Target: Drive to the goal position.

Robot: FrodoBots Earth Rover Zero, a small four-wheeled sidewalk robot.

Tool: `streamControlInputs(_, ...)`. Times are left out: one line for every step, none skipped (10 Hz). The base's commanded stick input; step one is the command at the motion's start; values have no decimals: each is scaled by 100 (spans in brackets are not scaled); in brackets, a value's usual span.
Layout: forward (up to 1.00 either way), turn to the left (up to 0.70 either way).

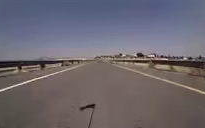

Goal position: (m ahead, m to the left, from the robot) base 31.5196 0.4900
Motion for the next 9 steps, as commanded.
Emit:
streamControlInputs(100,-1)
streamControlInputs(100,-1)
streamControlInputs(100,-1)
streamControlInputs(100,-1)
streamControlInputs(100,-1)
streamControlInputs(100,-1)
streamControlInputs(100,-1)
streamControlInputs(100,-1)
streamControlInputs(100,-1)
